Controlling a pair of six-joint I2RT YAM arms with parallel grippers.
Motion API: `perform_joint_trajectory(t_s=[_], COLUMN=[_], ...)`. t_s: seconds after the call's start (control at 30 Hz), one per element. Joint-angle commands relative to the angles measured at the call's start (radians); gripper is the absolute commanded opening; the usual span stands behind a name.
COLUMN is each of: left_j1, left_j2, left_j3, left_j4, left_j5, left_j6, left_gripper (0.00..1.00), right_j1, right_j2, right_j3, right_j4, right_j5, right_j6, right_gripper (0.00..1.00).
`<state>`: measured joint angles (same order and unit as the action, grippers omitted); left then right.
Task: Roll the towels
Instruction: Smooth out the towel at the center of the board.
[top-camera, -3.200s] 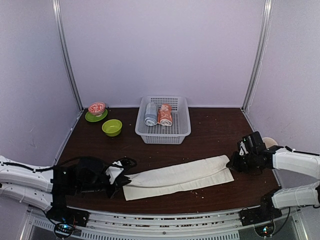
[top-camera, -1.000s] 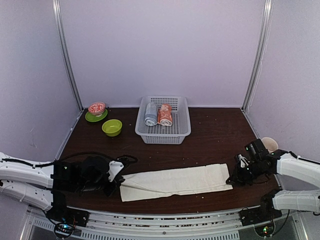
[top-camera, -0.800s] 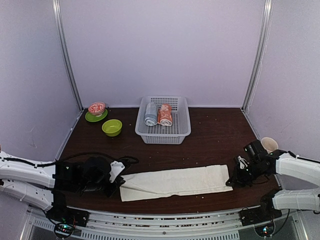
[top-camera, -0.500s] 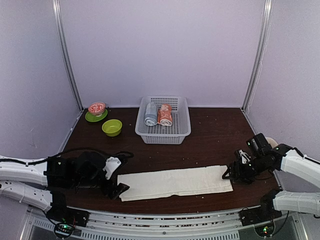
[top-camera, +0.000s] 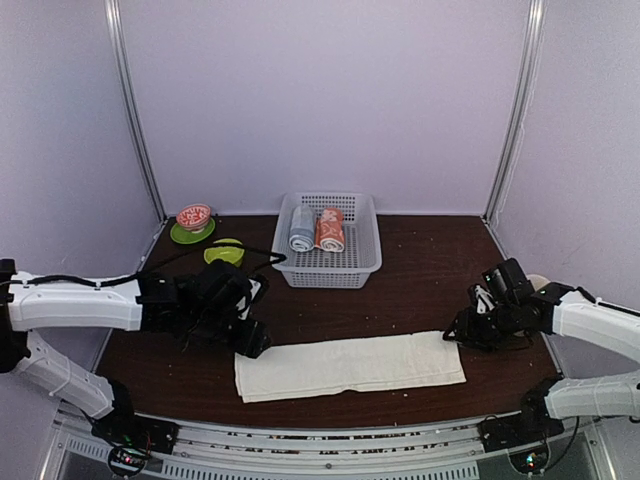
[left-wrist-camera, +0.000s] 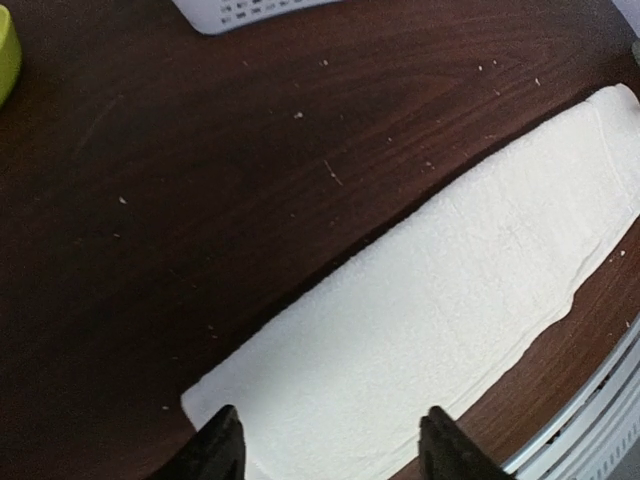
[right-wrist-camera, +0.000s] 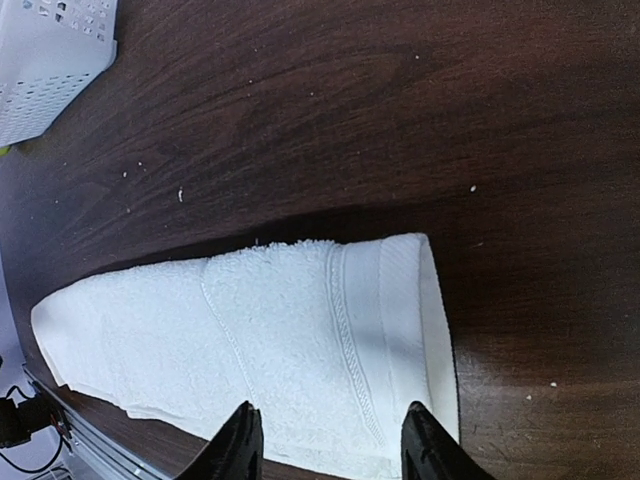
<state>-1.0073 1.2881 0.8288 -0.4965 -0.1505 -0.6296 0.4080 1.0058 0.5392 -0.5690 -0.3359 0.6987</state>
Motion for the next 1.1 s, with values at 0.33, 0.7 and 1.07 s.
perform_joint_trajectory(t_s=[0.33,0.7,1.07], left_j1=[0.047,0.199,0.23], left_j2=[0.379,0.466,0.489], left_j3=[0.056,0.053,0.24], left_j4=[0.188,0.072,-0.111], left_j5=[0.361,0.294,0.131], left_j6=[-0.059,0.087,0.247], left_gripper=[0.25,0.14,0.15], right_j1=[0.057,0.055,0.037], right_j2=[0.276,0.478,0.46], right_j3=[-0.06,0.066,0.117], right_j4=[0.212,0.277,0.204], right_j5=[0.121,0.198,0.231], right_j6=[0.044,0.096,0.052], right_gripper=[0.41,0.4,0.54])
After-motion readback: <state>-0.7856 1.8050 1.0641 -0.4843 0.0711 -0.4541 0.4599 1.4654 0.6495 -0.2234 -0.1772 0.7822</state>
